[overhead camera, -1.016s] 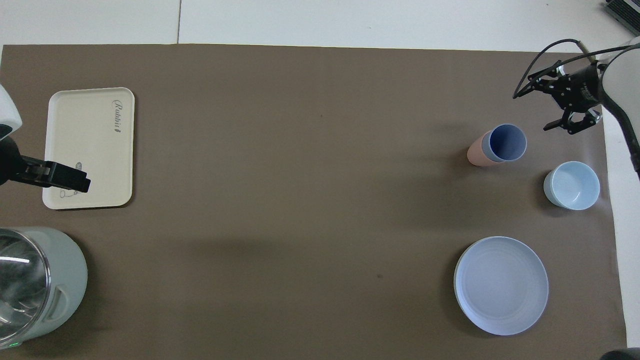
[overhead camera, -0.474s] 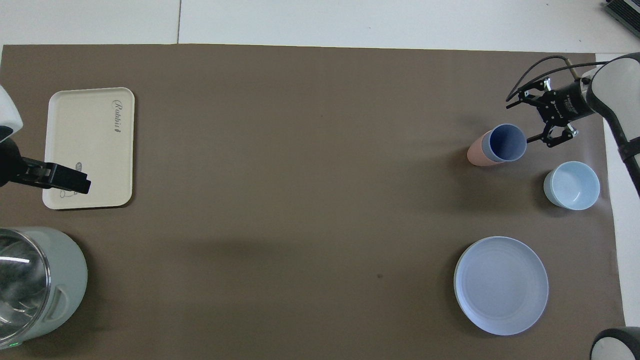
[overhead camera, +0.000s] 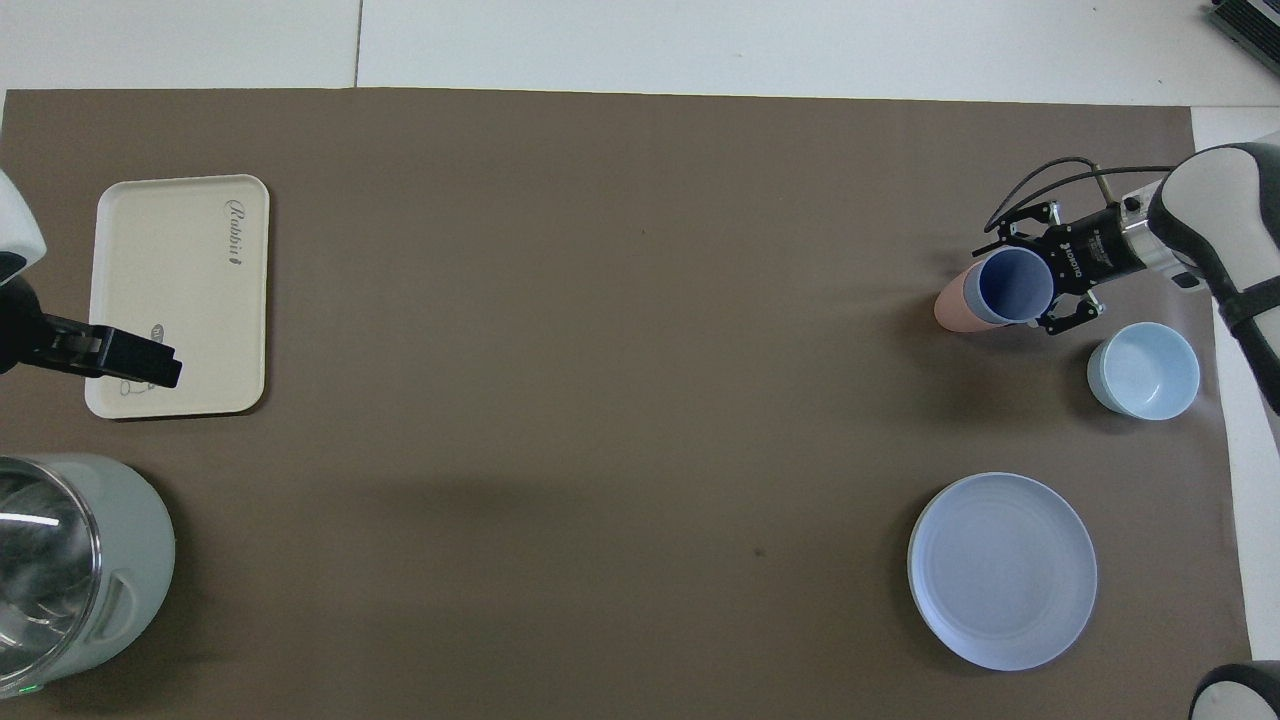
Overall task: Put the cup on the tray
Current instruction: 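Lower the right gripper and grasp the nested cups, then lift the nested cups with the right gripper toward the table center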
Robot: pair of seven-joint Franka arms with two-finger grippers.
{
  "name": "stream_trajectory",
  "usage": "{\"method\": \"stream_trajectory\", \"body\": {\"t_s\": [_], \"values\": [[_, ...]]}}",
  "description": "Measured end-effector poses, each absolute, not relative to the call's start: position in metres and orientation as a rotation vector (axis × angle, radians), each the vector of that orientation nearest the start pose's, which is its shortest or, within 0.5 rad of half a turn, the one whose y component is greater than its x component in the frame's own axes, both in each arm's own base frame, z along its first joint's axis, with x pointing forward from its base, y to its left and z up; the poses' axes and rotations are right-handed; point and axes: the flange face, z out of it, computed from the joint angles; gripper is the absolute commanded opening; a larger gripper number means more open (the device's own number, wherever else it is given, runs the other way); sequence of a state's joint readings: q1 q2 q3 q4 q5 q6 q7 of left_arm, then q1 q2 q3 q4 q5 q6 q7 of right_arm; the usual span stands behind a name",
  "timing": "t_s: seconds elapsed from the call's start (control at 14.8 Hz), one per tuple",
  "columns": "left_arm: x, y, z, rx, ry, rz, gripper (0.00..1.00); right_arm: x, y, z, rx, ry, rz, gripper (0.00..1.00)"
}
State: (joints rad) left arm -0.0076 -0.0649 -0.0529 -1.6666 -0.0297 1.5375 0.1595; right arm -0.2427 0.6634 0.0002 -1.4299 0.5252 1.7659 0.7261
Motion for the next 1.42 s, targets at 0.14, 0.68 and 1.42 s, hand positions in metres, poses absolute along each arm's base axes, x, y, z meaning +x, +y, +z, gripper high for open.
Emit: {"method": "stream_trajectory", "body": {"t_s": [0.14, 0.68, 1.42], "values": [[0.528, -0.036, 0.612, -3.150, 0.348, 0.100, 1.00, 0.673, -0.121, 0.292, -2.202, 1.488, 0.612, 1.00], [0.528, -0.036, 0.612, -3.150, 0.348, 0.101, 1.00, 0.658, -0.115, 0.287, -2.000, 1.554, 0.699, 1.00], [0.528, -0.036, 0.612, -3.150, 0.348, 0.101, 1.00, 0.635, -0.104, 0.278, -1.893, 1.555, 0.799, 0.00]]}}
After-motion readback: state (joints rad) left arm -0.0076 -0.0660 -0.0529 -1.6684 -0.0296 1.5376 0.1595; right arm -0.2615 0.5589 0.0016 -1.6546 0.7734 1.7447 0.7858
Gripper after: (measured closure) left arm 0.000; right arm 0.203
